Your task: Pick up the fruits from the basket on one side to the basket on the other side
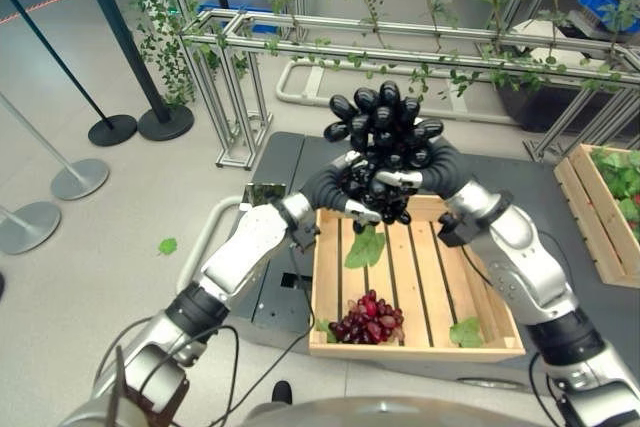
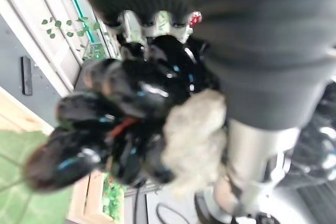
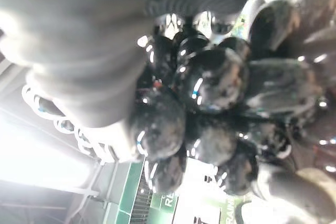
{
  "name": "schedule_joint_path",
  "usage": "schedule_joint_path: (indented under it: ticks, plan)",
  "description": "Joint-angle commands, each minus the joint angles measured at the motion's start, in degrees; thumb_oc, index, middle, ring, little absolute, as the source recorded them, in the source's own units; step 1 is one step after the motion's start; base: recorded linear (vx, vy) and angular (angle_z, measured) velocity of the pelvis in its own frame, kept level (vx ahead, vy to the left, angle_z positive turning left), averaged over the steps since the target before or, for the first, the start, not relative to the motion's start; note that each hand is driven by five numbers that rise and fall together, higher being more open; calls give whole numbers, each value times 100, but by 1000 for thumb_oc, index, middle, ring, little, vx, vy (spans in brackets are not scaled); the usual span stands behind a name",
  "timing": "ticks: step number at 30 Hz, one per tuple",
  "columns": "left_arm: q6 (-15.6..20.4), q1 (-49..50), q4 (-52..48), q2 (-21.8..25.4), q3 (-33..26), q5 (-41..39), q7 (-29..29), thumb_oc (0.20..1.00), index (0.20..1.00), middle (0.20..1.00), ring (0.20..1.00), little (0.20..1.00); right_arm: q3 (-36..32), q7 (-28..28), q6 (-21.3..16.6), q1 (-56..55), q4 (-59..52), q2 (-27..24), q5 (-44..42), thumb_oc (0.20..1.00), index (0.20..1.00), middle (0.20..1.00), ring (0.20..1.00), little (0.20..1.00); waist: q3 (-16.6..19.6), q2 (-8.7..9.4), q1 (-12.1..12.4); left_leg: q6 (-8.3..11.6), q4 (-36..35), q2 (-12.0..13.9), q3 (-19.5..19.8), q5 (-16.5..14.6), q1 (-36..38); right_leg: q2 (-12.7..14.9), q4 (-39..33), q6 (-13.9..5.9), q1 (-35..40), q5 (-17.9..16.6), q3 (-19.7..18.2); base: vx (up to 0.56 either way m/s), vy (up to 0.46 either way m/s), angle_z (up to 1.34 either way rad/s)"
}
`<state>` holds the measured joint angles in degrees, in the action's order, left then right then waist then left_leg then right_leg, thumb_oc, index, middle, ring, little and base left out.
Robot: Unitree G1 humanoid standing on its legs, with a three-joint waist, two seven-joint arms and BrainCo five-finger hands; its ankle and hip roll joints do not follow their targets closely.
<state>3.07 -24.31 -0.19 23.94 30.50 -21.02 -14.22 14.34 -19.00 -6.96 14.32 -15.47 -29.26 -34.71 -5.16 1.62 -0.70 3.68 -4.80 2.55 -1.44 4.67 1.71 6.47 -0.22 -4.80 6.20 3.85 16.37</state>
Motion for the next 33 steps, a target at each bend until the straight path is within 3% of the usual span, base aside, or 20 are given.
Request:
schedule_joint_path:
  ticks: [1,17,18,20,21,33]
  plan:
    - [365,-640,462,-243,144,-65,109,1000,1000,1000,1000,1000,-72,6,-302,374,-645,223,-344,200,200,200,200,200,145,144,-71,-279,511,-166,243,-587,-160,334,599,-317,-326,-39,250,0,0,0]
    - [317,-672,495,-425,415,-275,122,1000,1000,1000,1000,1000,305,240,-413,836,-488,355,-39,200,200,200,200,200,136,143,-19,-300,511,-191,269,-579,-177,367,603,-324,-325,-69,289,0,0,0]
    - [308,-663,496,-432,428,-293,107,586,586,586,586,586,316,246,-410,866,-489,363,-26,200,200,200,200,200,142,144,-13,-303,509,-198,272,-578,-179,368,597,-327,-322,-72,293,0,0,0]
    - [298,-650,503,-432,443,-316,93,357,357,357,357,357,336,263,-410,904,-484,366,-23,200,200,200,200,200,145,146,-6,-308,511,-204,279,-580,-182,372,594,-329,-323,-77,295,0,0,0]
    - [293,-640,515,-449,467,-337,106,200,200,200,200,200,360,283,-418,950,-468,368,-2,200,200,200,200,200,146,145,5,-310,505,-210,278,-576,-189,376,577,-331,-321,-86,291,0,0,0]
    - [301,-593,463,-449,451,-501,145,200,200,200,200,200,420,381,-426,957,-373,439,-16,200,200,200,200,200,141,140,16,-322,490,-220,263,-574,-191,404,565,-337,-332,-115,285,0,0,0]
